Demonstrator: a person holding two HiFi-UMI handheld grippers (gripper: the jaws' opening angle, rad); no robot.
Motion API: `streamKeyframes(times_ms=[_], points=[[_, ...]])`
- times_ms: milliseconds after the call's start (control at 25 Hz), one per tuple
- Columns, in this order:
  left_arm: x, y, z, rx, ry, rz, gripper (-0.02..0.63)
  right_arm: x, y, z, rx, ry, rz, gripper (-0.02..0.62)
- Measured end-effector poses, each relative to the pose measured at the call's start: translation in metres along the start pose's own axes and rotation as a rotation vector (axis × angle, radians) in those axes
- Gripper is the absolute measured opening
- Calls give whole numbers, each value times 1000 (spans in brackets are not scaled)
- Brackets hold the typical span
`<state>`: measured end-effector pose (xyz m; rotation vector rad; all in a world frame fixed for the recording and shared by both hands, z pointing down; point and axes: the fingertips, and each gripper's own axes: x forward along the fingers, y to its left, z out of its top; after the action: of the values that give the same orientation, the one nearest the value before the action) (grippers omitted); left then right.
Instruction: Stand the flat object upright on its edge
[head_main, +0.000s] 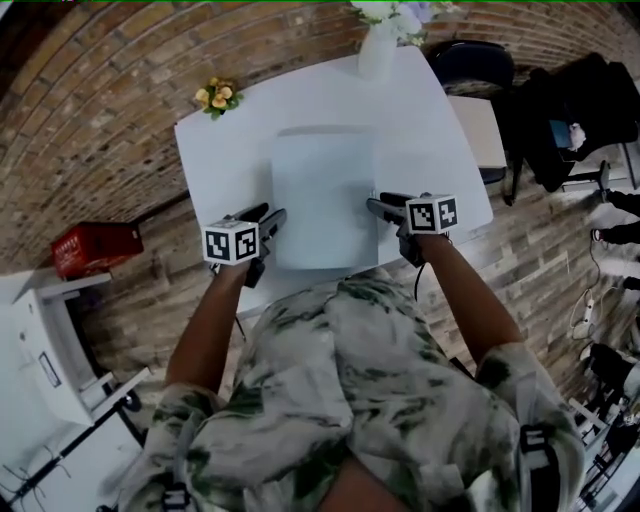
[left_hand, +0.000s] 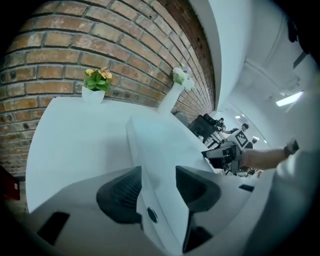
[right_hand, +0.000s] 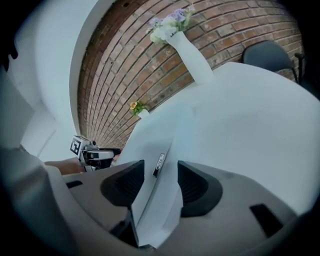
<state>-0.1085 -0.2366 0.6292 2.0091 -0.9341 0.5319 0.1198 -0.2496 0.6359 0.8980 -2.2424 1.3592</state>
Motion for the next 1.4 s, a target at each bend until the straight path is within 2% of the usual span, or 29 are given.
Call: streamKeyframes(times_ms=[240, 560, 840, 1120, 1400], points=[[21, 11, -2, -23, 39, 7, 222, 16, -7, 2, 45, 50, 50, 236], [28, 14, 1, -169, 45, -111, 239, 22, -8, 2, 96, 82, 105, 241], [34, 16, 2, -214, 39, -93, 247, 21, -9, 3, 93, 93, 97, 229], [34, 6, 1, -206, 43, -78, 244, 13, -9, 3, 77, 101, 79, 207], [30, -15, 16, -146, 13, -84, 242, -9, -5, 16, 18, 72, 71, 204]])
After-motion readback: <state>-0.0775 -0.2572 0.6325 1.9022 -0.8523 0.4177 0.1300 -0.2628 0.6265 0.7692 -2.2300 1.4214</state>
